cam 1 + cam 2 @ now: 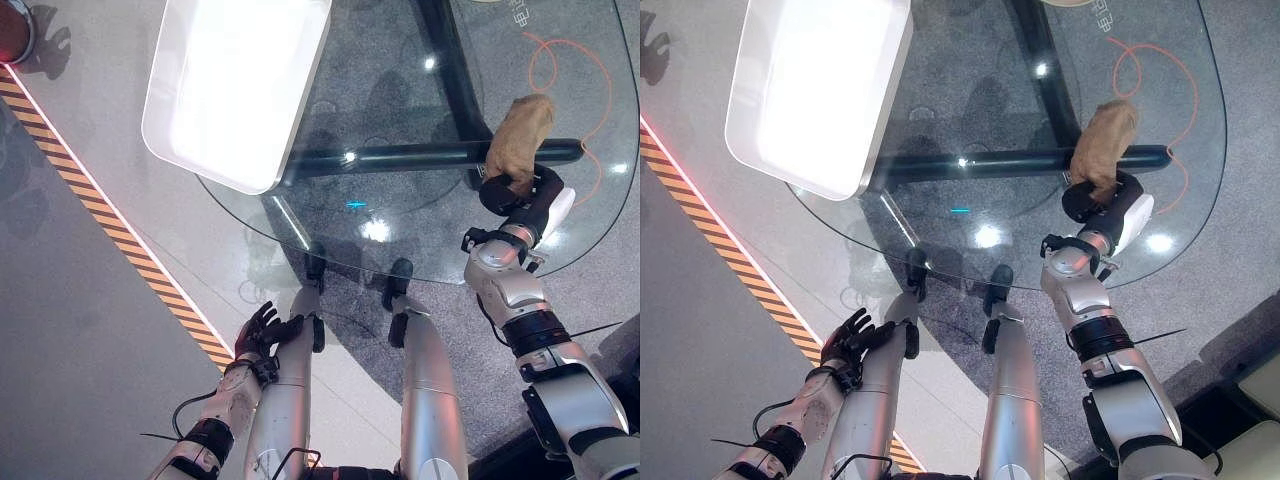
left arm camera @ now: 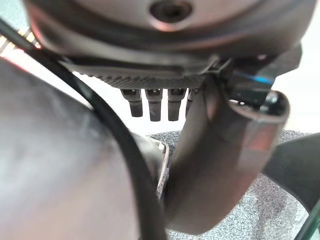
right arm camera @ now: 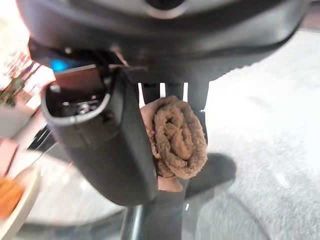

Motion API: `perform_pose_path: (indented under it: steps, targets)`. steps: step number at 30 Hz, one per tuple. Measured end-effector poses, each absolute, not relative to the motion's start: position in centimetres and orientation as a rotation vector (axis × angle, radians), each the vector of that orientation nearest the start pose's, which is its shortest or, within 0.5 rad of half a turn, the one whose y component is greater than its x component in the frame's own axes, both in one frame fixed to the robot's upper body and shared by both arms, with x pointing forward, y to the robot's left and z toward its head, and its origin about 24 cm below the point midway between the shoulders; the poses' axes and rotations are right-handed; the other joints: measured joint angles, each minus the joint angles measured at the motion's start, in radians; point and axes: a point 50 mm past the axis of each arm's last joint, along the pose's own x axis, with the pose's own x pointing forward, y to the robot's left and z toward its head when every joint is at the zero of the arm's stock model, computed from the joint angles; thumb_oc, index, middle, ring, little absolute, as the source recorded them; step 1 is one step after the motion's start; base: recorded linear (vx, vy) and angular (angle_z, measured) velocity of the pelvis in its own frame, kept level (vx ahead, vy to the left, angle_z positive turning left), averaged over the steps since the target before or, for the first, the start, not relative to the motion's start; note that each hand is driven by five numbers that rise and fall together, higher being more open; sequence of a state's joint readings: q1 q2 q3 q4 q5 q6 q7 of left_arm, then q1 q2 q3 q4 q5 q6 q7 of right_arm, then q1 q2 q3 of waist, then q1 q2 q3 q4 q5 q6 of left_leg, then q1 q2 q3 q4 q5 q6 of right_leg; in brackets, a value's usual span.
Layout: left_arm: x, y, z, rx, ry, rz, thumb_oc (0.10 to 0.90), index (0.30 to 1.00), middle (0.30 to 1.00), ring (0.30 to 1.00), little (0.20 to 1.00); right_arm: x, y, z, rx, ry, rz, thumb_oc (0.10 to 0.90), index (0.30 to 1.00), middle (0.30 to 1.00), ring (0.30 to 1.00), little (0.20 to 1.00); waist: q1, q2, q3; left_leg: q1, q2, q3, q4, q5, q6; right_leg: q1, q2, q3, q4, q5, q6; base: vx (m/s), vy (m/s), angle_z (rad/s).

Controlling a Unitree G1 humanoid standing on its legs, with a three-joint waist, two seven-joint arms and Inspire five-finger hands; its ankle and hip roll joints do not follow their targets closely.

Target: Wipe the table with a cloth and put it in the basket.

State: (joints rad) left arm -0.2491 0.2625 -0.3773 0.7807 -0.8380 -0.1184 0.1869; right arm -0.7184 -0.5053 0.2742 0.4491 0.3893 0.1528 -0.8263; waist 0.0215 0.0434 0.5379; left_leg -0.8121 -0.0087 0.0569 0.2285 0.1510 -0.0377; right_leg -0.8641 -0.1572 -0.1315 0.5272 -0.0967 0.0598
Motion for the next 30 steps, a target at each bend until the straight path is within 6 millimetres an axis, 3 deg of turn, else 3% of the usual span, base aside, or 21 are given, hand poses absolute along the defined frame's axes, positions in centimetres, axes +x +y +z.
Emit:
perform_pose_path:
  steps: [10, 23, 30]
  targets:
    - [25.8, 17.5, -6.7, -0.320, 0.535, 0.183, 0.800, 0.900, 0.900, 0.900, 0.900, 36.7, -16.0, 15.5, -0.372, -0.192, -0.281, 0.100, 0.300, 0.300, 0.300, 0.200, 0.014, 0.001, 0.001, 0.000, -0.001, -0.013, -0.002, 0.002, -0.004, 0.000, -0.003, -0.012, 0.012, -0.010, -0.005, 0.00, 0.007, 0.03]
    - [26.0, 17.3, -6.5, -0.324, 0.519, 0.181, 0.800, 0.900, 0.900, 0.900, 0.900, 36.8, -14.6, 15.7, -0.463, -0.200, -0.154, 0.100, 0.300, 0.300, 0.300, 0.200, 0.023, 0.002, 0.000, -0.011, -0.001, -0.027, -0.004, 0.008, -0.012, -0.008, -0.007, -0.029, 0.024, -0.014, -0.012, 0.00, 0.000, 0.01]
    - [26.3, 17.1, -6.3, -0.314, 0.511, 0.166, 0.800, 0.900, 0.900, 0.900, 0.900, 36.3, -11.1, 14.0, -0.591, -0.156, 0.163, 0.100, 0.300, 0.300, 0.300, 0.200, 0.033, 0.003, 0.000, -0.012, -0.001, -0.029, -0.006, 0.011, -0.017, -0.016, -0.010, -0.032, 0.041, -0.023, -0.019, 0.00, 0.000, 0.01]
